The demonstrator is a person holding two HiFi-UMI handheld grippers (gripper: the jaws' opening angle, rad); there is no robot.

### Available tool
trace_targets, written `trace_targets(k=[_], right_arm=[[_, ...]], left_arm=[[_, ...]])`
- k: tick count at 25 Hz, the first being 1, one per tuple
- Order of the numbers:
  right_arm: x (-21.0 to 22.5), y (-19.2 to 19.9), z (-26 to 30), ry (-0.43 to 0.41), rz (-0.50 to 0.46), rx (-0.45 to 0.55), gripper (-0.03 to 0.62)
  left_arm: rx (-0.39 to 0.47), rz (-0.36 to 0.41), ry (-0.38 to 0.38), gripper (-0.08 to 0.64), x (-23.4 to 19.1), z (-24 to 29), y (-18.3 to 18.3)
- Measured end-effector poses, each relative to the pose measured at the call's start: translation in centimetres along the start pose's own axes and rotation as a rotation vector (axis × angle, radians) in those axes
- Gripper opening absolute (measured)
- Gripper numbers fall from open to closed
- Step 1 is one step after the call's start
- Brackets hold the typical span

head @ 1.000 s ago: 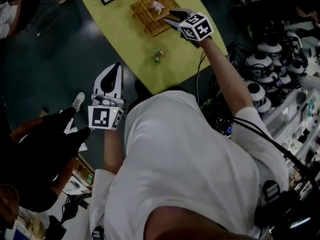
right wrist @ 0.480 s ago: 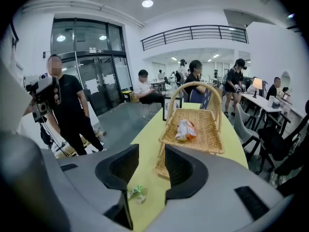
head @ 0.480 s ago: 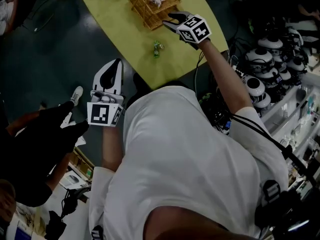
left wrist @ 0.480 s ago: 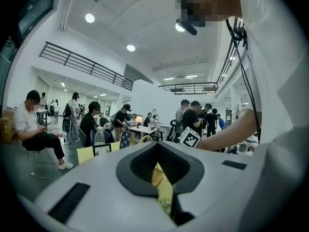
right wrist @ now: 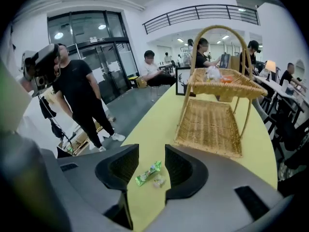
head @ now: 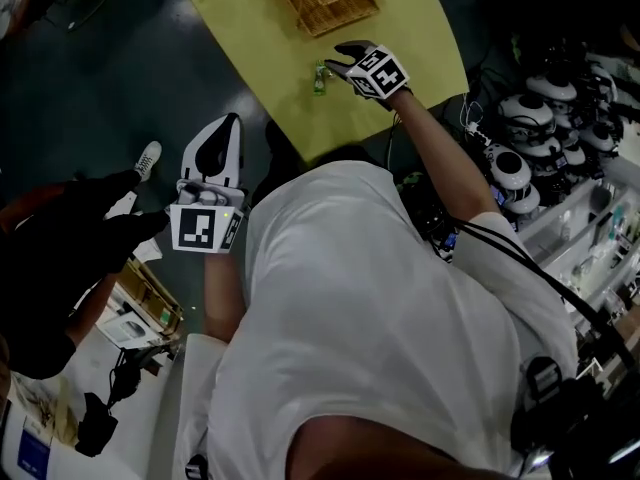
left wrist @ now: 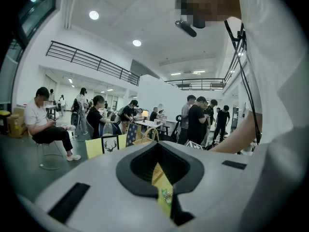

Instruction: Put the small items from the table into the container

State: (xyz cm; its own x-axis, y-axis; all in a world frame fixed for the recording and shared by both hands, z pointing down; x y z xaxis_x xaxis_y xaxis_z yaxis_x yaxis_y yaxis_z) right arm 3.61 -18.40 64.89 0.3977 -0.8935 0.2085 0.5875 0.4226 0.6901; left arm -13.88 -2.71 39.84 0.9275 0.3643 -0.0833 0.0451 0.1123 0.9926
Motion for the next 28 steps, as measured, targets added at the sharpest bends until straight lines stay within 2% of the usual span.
trace_targets(k=[5,9,17,21,22,25,28], right_arm=[[-0.3,2.9,2.7,-0.033,0.030,-0.044,0.181],[0.6,4.8,4.9,-0.049,0.083,-0.074,0.181],[1.3,7.0,8.7,-0.105,0.142,-0.174,0.181],[1.3,8.3,9.4,-0.102,0.138,-0.245,0.181],[1.3,8.5,9.5,-0.103,0.131,-0.257,0.173],[1.1,8.5,9.7,-0.114,0.095,-0.274,0.061],[0.7,8.0,9.5,-0.131,0.060,-0.275,0.046]], left_arm=[[-0.041,-0.043,-0.035,0.008,0.1,-0.6,0.6],[-0.070,-0.030,-0.074,0.008,-0.1,-1.5,2.0],[-0.114,-0.055,-0.142,0.008,-0.8,-3.9,3.8],[-0.119,-0.069,-0.168,0.008,-0.8,-4.6,4.0],[-0.119,-0.072,-0.173,0.008,-0.9,-4.7,4.1],[-0.118,-0.078,-0.183,0.008,-1.4,-4.8,4.4],[-0.114,-0.080,-0.184,0.008,-1.7,-4.8,4.5]])
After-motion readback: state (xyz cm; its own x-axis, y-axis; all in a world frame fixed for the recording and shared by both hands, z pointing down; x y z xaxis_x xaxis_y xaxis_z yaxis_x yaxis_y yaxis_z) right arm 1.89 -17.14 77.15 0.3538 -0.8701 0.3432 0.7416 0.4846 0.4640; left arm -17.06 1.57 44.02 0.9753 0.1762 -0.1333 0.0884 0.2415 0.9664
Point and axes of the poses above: the fingertips, and each gripper's own axes: z forward along the fingers, x to its right, y out of its underside, the point moved 2 cm from there along -z, backward along the fingers, and after that the axes turned 5 degrees about x, right-handed, at the moved point
